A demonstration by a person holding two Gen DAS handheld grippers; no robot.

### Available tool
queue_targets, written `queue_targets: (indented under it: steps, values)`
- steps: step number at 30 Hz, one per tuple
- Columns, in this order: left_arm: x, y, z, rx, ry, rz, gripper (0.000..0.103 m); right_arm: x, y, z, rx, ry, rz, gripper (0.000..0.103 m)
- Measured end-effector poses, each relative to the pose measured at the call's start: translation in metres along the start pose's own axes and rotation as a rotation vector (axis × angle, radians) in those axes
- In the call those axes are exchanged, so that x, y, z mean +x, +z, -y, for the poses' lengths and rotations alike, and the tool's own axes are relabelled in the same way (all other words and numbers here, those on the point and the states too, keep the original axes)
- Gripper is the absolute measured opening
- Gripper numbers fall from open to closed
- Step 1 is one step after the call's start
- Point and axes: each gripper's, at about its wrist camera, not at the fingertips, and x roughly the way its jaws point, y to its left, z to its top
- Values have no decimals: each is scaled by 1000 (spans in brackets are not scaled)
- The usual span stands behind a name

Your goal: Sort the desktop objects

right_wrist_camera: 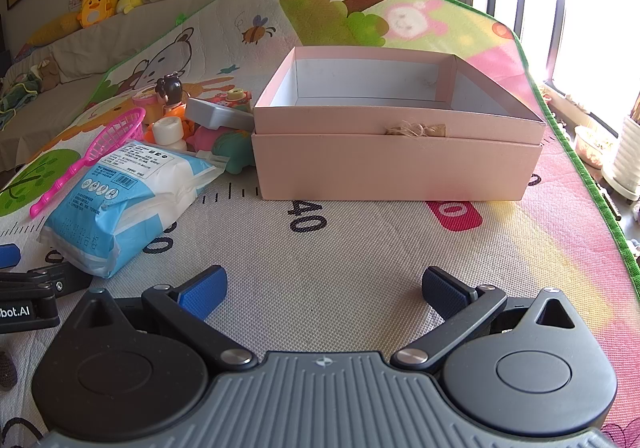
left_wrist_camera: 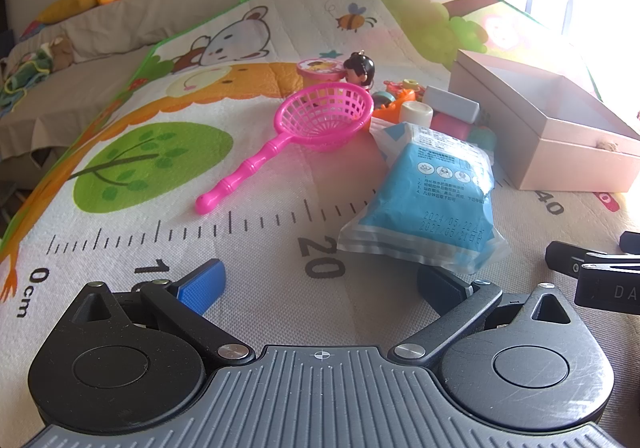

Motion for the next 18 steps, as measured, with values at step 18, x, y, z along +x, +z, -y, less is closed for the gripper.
queue_targets:
  steps: [18]
  values:
    - [0,0,1,0,-1,0,103,3,1,0,-5,8,-7,103]
